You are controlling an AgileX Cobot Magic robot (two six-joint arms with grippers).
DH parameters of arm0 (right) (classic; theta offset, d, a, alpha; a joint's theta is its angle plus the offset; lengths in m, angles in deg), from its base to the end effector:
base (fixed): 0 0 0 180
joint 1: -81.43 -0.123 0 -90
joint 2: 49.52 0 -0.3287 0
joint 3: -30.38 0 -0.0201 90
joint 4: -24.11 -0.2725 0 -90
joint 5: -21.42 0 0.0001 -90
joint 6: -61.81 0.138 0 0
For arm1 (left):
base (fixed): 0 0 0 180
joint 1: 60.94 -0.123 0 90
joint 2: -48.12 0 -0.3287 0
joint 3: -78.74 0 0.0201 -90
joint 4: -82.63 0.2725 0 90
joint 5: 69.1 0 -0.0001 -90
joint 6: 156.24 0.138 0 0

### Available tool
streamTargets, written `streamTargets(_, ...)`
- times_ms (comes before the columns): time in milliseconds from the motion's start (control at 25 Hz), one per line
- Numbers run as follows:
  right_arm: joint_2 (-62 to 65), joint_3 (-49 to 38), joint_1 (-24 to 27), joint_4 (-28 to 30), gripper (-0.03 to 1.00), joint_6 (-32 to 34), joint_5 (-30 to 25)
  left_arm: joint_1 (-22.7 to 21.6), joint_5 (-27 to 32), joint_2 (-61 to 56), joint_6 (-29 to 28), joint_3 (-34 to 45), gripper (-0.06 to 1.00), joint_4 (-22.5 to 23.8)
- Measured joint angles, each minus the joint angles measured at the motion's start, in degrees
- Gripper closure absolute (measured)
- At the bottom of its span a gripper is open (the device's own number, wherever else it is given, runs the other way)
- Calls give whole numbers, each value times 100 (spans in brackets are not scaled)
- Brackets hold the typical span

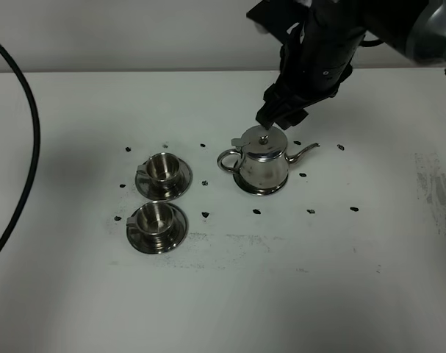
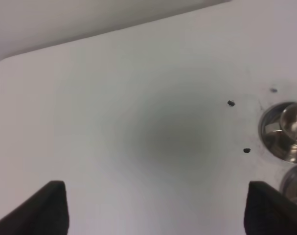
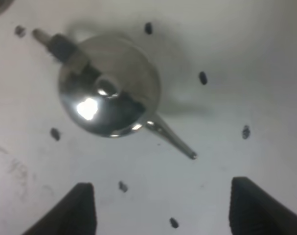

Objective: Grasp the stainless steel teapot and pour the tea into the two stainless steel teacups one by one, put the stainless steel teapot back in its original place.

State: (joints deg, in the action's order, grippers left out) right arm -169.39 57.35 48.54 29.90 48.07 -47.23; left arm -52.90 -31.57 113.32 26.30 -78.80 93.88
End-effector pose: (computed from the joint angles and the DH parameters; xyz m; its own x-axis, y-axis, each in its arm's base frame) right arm 0.4105 0.2500 0.2840 -0.6250 -0.7281 -0.2817 -0.7134 0.6792 -0.1726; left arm 0.2461 -0.0182 0.3746 -0.5433 0.2767 -0.7926 0.1535 0.9609 0.2303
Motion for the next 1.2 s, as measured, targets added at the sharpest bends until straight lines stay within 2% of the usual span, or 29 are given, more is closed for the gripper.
streamTargets(280, -5, -101, -549, -43, 41, -391, 561, 0, 1134, -1080, -214, 173, 25, 22)
streamTargets(640, -285, -101, -896, -452, 41, -880, 776, 0, 2129, -3020, -470, 974, 25, -24)
streamTargets(880, -547, -101, -1139, -579, 41, -1331, 1013, 0, 2273, -3874, -354, 1655, 25, -648)
streamTargets(1080, -655, -101, -1251, -628, 41, -1549, 1306, 0, 2289, -3992, -203, 2152, 25, -1278)
streamTargets(1200, -683, -101, -1252, -632, 41, -1665, 1342, 0, 2301, -3992, -11, 2549, 25, -1441)
